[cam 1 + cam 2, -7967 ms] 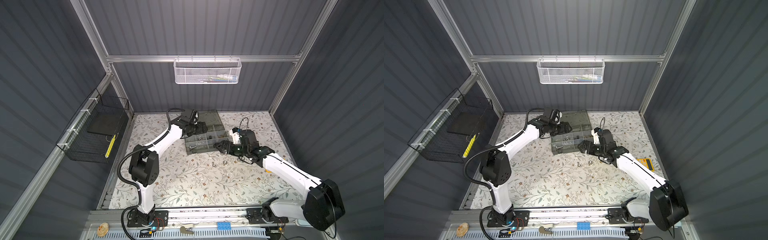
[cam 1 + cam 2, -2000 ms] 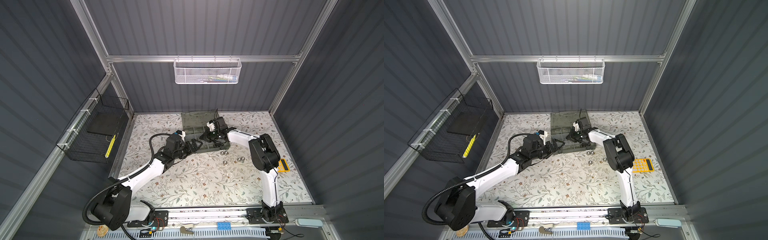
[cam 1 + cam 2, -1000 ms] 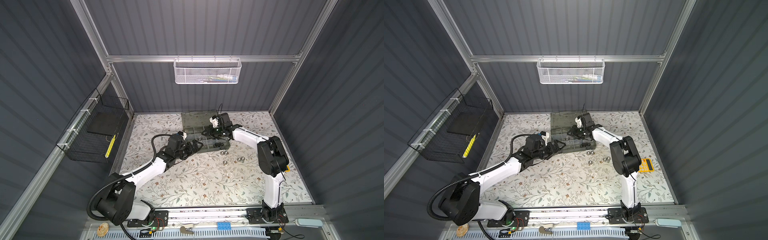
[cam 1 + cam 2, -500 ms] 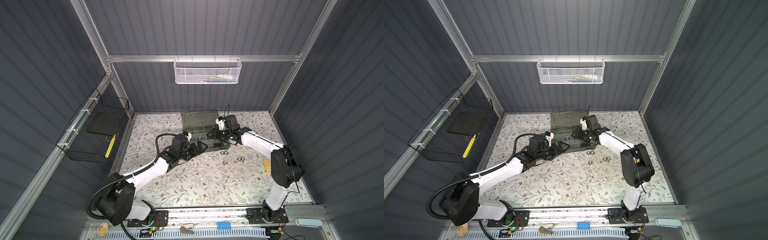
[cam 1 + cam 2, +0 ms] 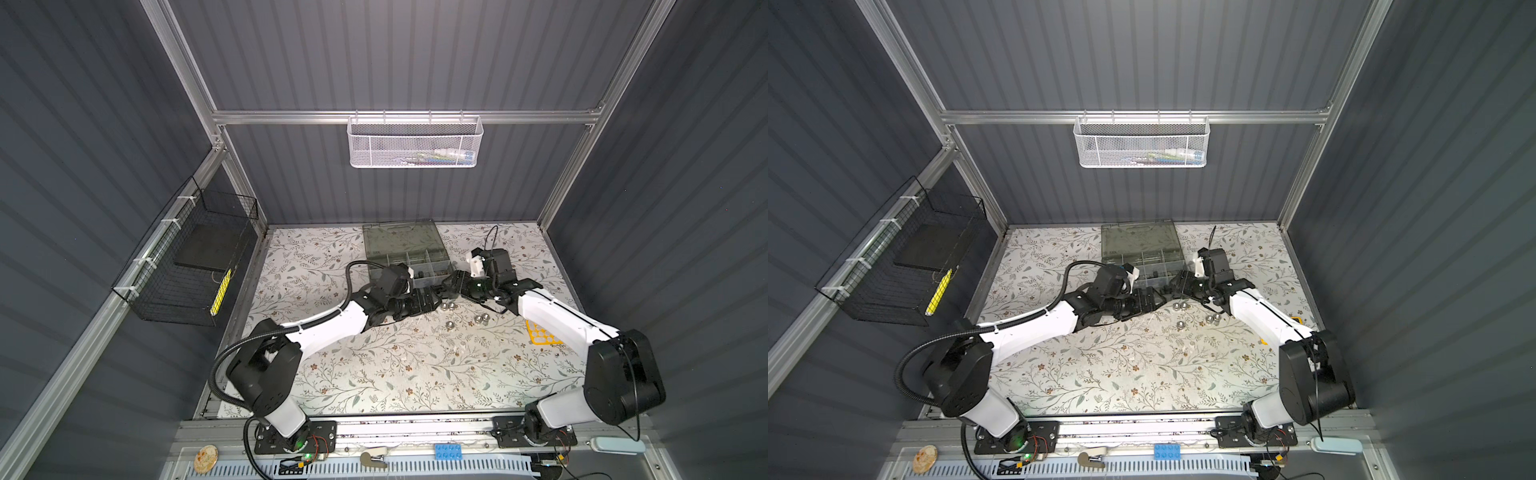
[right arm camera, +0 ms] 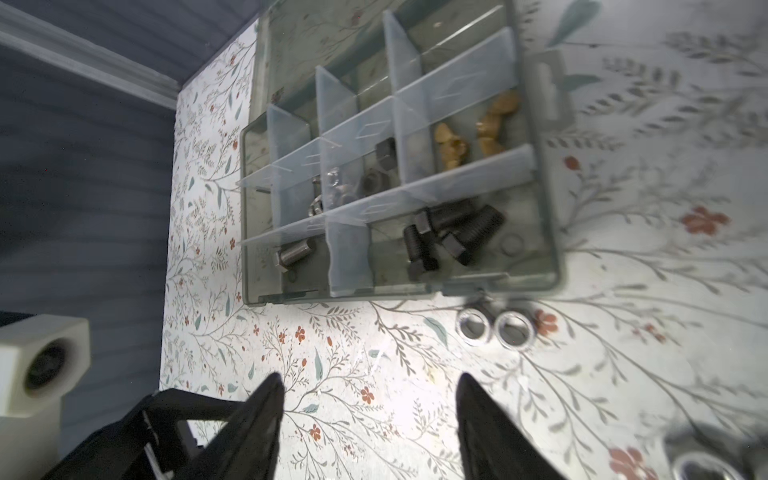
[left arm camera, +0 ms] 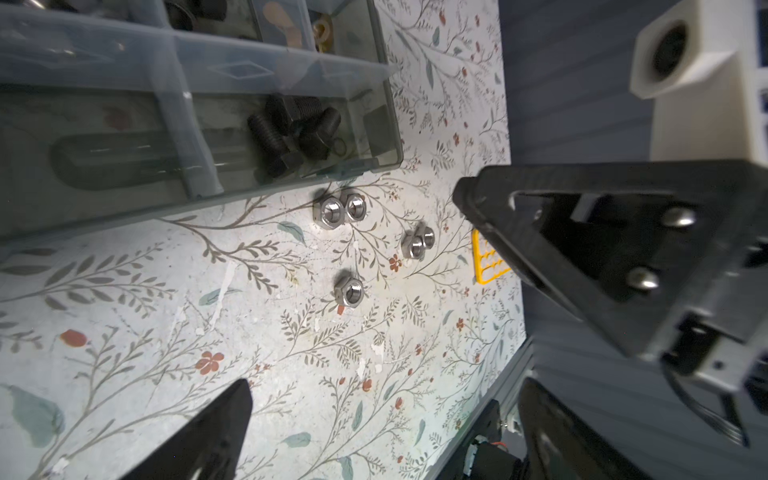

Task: Sort the screws and nuts into containers
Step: 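Draw the right gripper back while left moves over the silver hex nuts, then lower the left gripper onto a silver hex nut and close it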

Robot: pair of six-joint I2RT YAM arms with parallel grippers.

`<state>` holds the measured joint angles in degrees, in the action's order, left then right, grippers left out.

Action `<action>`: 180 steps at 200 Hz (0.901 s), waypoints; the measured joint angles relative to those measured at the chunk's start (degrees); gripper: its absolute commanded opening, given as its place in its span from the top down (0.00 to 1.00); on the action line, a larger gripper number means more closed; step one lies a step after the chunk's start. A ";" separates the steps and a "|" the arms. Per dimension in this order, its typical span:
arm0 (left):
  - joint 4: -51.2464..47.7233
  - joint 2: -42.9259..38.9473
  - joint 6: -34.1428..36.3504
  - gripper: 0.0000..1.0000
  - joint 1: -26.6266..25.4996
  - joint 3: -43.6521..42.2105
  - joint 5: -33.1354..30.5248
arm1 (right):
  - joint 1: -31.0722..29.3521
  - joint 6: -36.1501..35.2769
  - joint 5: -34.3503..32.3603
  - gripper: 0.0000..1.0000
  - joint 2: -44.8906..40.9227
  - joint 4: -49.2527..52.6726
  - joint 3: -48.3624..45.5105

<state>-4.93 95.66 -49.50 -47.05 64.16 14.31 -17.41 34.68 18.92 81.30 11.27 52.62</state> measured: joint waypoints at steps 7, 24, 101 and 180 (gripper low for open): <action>-1.36 1.53 0.70 0.00 -0.85 1.44 -0.37 | 0.94 -0.13 -0.44 0.12 -1.55 0.35 -1.36; -4.42 4.79 2.25 0.02 -3.02 4.48 -1.25 | 3.52 0.66 -1.73 0.01 -5.75 0.98 -4.72; -15.74 20.33 9.77 0.21 -7.72 20.06 -3.50 | 16.83 0.22 -2.75 0.01 -20.92 4.70 -14.47; -24.06 28.22 17.07 0.31 -8.70 29.83 -9.88 | 22.71 0.26 2.51 0.01 -21.92 5.09 -18.29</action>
<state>-28.99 123.87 -32.42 -55.75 94.00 4.43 5.30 34.94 21.43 59.37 16.36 34.33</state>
